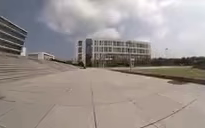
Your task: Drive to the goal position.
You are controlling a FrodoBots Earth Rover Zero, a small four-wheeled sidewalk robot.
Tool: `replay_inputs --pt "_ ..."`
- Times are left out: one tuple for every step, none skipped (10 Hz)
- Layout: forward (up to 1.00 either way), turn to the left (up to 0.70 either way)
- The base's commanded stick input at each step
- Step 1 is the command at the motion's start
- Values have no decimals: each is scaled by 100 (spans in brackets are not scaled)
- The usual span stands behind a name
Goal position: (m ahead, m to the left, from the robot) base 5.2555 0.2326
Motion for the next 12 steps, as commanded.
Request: replay_inputs --pt "70 14" --pt "70 2" --pt "70 0" --pt "70 0" --pt "70 2" --pt "70 1" --pt "70 0" --pt "70 0" --pt "70 0" --pt "70 0" --pt "70 0" --pt "70 -1"
